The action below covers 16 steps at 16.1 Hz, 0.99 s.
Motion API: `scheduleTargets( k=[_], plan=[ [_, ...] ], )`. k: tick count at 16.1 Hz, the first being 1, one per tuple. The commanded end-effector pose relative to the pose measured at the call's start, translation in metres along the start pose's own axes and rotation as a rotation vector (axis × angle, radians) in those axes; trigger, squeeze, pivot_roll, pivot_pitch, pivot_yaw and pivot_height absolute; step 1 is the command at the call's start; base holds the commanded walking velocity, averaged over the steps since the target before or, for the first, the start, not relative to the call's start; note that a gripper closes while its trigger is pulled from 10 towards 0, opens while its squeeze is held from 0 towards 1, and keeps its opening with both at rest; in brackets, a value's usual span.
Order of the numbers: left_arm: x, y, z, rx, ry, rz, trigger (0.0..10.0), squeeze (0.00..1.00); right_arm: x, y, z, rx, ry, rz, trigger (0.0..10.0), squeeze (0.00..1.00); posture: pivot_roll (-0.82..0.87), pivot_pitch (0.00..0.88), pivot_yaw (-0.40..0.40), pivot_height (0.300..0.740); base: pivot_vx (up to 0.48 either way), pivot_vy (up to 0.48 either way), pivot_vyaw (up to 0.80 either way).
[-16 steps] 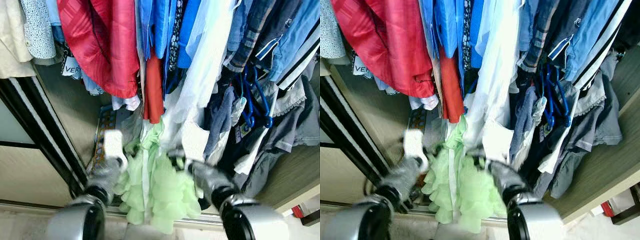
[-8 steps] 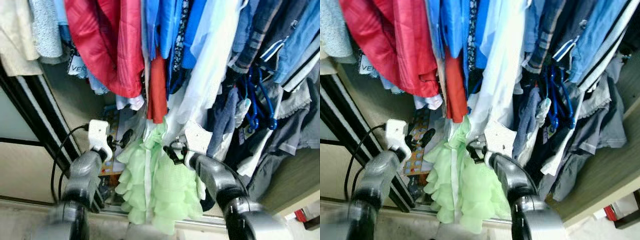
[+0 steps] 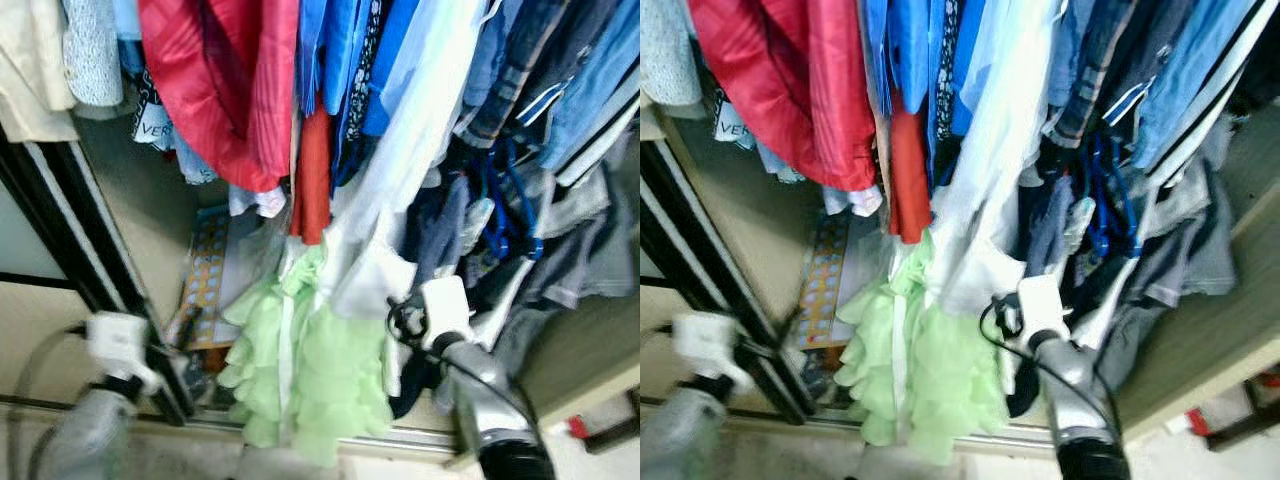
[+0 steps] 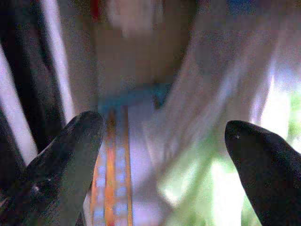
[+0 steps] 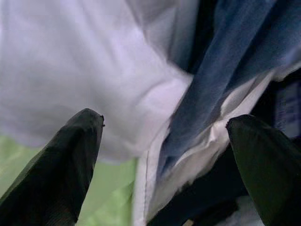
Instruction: Clean up the room
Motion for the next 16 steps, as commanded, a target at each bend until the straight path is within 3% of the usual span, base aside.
scheduleTargets(
  k=[1, 2, 4, 6, 8, 10, 11, 12, 14, 15, 16],
  plan=[
    [0.001, 0.022, -0.003, 0.063, -0.005, 0.007, 10.0, 0.0, 0.004, 0.002, 0.004, -0.017, 0.003, -0.086, 10.0, 0.0, -0.05, 0.0, -0.106, 0.74, 0.0, 0.0, 0.0],
    [0.004, 0.031, -0.002, 0.096, -0.018, 0.014, 10.0, 0.0, 0.006, 0.004, 0.007, -0.015, 0.01, -0.156, 10.0, 0.0, -0.06, 0.0, -0.098, 0.74, 0.0, 0.0, 0.0],
    [0.012, 0.032, 0.017, 0.092, -0.024, -0.013, 10.0, 0.0, -0.001, 0.0, 0.025, -0.028, 0.046, -0.197, 10.0, 0.0, -0.07, 0.0, -0.079, 0.74, 0.0, 0.0, 0.0],
    [0.022, 0.025, 0.032, 0.037, -0.007, 0.013, 10.0, 0.0, -0.006, -0.004, 0.047, -0.056, 0.093, -0.118, 10.0, 0.0, -0.07, 0.0, -0.073, 0.74, 0.0, 0.0, 0.0],
    [0.024, 0.018, 0.041, -0.024, 0.028, 0.055, 10.0, 0.0, 0.006, 0.018, 0.058, 0.056, 0.042, -0.01, 10.0, 0.0, -0.07, 0.0, -0.076, 0.74, 0.0, 0.0, 0.0],
    [0.033, 0.013, 0.045, -0.044, -0.072, -0.026, 10.0, 0.0, 0.017, 0.028, 0.066, 0.112, -0.016, -0.071, 10.0, 0.0, -0.08, 0.0, -0.076, 0.74, 0.0, 0.0, 0.0],
    [0.028, 0.012, 0.043, -0.053, -0.042, -0.025, 10.0, 0.0, 0.02, 0.029, 0.073, 0.125, -0.011, 0.03, 10.0, 0.0, -0.08, 0.0, -0.076, 0.74, 0.0, 0.0, 0.0],
    [0.025, 0.004, 0.039, -0.096, -0.06, -0.04, 10.0, 0.0, 0.025, 0.023, 0.076, 0.092, -0.058, -0.067, 10.0, 0.0, -0.09, 0.0, -0.058, 0.74, 0.0, 0.0, 0.0],
    [0.009, 0.002, 0.035, -0.122, 0.02, -0.057, 10.0, 0.0, 0.026, 0.025, 0.078, 0.122, -0.078, -0.029, 10.0, 0.0, -0.1, 0.0, -0.051, 0.74, 0.0, 0.0, 0.0],
    [-0.004, 0.002, 0.033, -0.132, 0.115, -0.091, 10.0, 0.0, 0.03, 0.029, 0.081, 0.166, -0.12, -0.076, 10.0, 0.0, -0.09, 0.0, -0.053, 0.74, 0.0, 0.0, 0.0],
    [-0.003, 0.01, 0.031, -0.088, 0.112, -0.038, 10.0, 0.0, 0.027, 0.03, 0.082, 0.174, -0.101, -0.074, 10.0, 0.0, -0.09, 0.0, -0.055, 0.74, 0.0, 0.0, 0.0]
  ],
)
Point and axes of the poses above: a point about 5 cm out from each wrist's last joint towards the gripper, its own z axis pointing back from the gripper into the wrist, its own y axis along the axis of the wrist's last joint, x = y × z, the point moved 5 cm from there along -z, pointing out of the wrist towards the gripper, and after that the axes turned 7 degrees about -z, right-handed, at the moved point
